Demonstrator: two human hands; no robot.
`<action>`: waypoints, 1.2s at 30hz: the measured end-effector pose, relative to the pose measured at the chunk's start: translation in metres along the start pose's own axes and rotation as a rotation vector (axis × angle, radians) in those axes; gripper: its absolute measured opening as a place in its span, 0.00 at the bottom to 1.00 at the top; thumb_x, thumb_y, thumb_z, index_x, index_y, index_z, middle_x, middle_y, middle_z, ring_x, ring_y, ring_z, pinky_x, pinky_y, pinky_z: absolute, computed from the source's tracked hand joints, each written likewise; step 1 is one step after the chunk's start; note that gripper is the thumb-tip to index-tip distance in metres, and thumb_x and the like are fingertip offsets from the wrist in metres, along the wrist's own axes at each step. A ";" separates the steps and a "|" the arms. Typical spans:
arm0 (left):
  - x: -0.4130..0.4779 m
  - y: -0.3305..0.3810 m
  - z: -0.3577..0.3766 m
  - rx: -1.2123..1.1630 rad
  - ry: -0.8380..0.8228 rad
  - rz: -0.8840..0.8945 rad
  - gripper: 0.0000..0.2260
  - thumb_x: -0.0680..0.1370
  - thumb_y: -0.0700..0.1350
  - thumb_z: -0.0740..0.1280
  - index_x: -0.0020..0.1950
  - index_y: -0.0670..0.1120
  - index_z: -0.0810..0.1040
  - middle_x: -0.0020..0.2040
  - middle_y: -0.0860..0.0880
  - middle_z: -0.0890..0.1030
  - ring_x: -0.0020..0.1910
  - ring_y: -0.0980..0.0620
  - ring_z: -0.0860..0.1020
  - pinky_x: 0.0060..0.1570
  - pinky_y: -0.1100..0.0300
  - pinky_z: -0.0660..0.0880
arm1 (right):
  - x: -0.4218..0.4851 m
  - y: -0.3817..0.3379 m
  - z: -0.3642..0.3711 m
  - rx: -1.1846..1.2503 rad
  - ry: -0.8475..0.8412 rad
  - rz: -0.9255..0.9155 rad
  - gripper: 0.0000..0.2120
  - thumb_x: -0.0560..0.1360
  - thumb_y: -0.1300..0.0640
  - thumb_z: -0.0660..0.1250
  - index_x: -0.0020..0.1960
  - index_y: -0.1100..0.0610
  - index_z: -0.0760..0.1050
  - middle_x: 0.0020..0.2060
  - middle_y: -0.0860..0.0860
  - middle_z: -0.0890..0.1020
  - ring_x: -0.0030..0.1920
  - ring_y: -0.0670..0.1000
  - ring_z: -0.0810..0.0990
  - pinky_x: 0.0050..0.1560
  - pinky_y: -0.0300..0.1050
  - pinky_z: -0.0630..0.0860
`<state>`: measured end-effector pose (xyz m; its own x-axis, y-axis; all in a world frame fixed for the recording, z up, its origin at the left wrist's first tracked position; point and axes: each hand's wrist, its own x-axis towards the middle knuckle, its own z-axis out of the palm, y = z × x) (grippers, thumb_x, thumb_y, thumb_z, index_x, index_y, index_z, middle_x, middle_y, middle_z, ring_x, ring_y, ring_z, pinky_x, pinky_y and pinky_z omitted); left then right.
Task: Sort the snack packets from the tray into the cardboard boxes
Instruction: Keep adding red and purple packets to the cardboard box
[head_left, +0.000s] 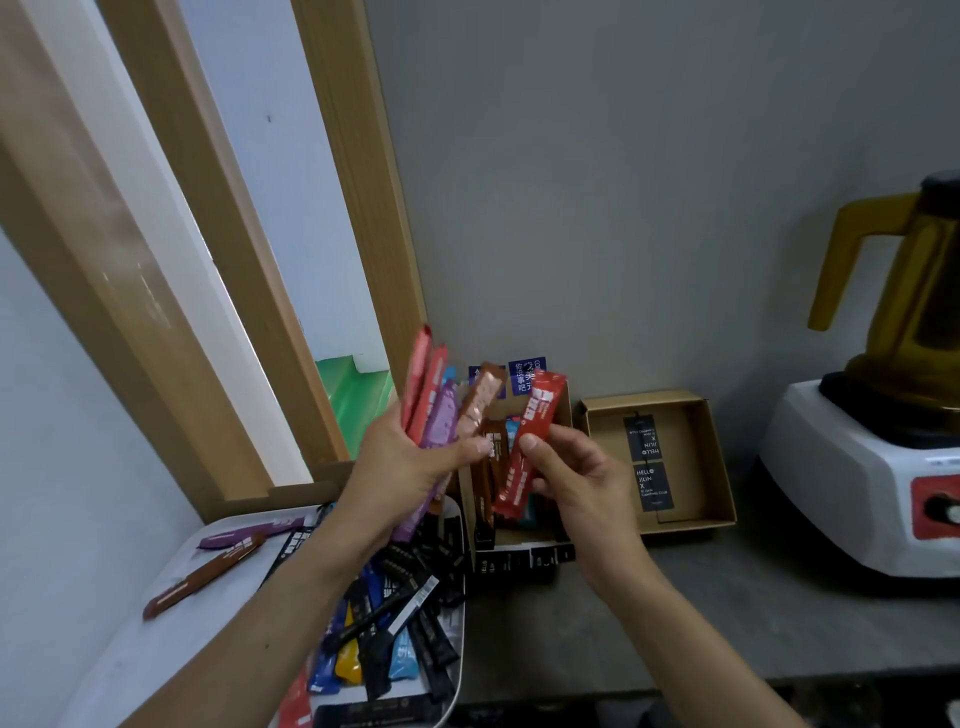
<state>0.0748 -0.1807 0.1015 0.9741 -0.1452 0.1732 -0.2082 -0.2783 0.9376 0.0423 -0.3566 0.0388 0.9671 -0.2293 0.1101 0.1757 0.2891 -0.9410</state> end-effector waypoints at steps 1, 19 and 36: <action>0.003 0.005 -0.001 -0.021 0.045 0.027 0.28 0.68 0.48 0.80 0.64 0.53 0.73 0.52 0.56 0.82 0.44 0.65 0.83 0.34 0.73 0.77 | 0.001 0.000 -0.002 -0.081 -0.028 -0.017 0.11 0.75 0.52 0.73 0.57 0.48 0.83 0.53 0.44 0.87 0.56 0.47 0.86 0.54 0.47 0.83; 0.050 0.036 0.006 0.347 -0.085 0.206 0.31 0.73 0.48 0.78 0.72 0.51 0.69 0.58 0.56 0.76 0.53 0.57 0.78 0.44 0.69 0.75 | -0.007 0.031 -0.015 -0.494 -0.074 -0.017 0.14 0.69 0.58 0.81 0.53 0.52 0.84 0.45 0.49 0.88 0.47 0.44 0.87 0.51 0.41 0.83; 0.075 0.042 0.028 0.604 -0.338 0.129 0.27 0.72 0.45 0.80 0.67 0.51 0.72 0.56 0.52 0.80 0.54 0.52 0.80 0.44 0.62 0.75 | -0.017 0.046 -0.026 -0.458 0.072 0.017 0.17 0.69 0.57 0.81 0.54 0.49 0.81 0.48 0.46 0.87 0.49 0.41 0.86 0.56 0.47 0.84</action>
<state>0.1371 -0.2303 0.1453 0.8782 -0.4721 0.0771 -0.4281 -0.7036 0.5672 0.0287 -0.3636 -0.0144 0.9510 -0.2968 0.0862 0.0448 -0.1436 -0.9886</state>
